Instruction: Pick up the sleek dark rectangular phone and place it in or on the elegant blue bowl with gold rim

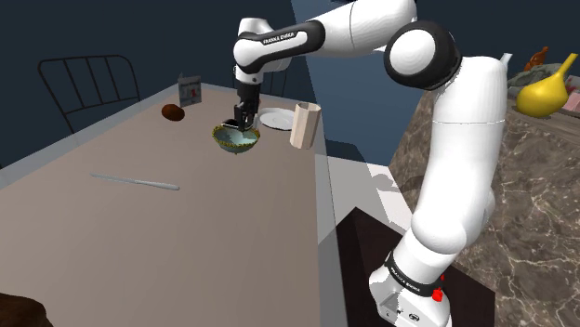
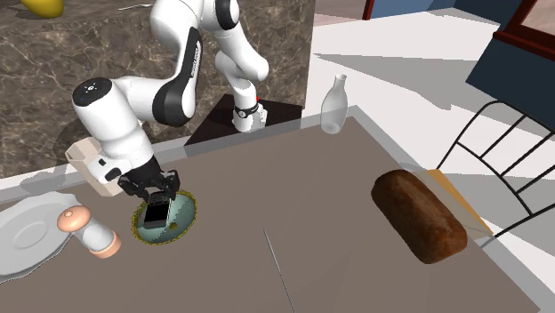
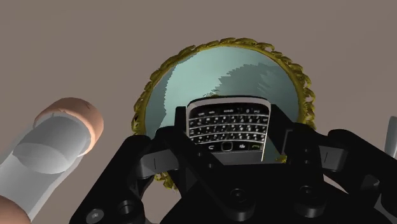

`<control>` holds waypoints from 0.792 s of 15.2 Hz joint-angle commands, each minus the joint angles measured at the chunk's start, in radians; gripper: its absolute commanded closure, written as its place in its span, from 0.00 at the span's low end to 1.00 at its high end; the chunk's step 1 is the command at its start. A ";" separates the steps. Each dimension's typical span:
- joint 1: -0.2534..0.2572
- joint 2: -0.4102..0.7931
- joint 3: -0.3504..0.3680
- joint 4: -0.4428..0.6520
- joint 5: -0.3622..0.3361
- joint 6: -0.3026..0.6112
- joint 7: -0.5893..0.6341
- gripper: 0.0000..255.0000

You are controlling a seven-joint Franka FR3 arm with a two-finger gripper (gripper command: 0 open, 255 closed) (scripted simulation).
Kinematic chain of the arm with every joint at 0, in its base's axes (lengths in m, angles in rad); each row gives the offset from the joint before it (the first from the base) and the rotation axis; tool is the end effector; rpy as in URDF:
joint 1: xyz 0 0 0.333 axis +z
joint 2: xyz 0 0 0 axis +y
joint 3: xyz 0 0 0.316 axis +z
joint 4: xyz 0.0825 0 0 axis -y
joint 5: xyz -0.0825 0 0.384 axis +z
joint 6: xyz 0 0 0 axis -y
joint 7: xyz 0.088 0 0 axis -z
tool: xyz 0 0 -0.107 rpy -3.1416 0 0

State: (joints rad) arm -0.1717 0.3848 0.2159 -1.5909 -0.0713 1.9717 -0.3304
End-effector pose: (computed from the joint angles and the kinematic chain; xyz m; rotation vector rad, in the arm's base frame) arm 0.6676 0.0079 0.4171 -3.0694 -0.6011 -0.0115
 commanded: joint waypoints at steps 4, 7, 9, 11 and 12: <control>-0.001 0.010 -0.002 -0.036 -0.003 0.046 0.001 1.00; -0.001 0.010 -0.002 -0.036 -0.003 0.046 0.001 1.00; -0.001 0.010 -0.002 -0.036 -0.003 0.046 0.001 1.00; -0.001 0.010 -0.002 -0.036 -0.003 0.046 0.001 0.00; -0.001 0.010 -0.002 -0.036 -0.003 0.046 0.001 0.00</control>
State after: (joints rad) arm -0.1727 0.3946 0.2141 -1.6269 -0.0741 2.0179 -0.3297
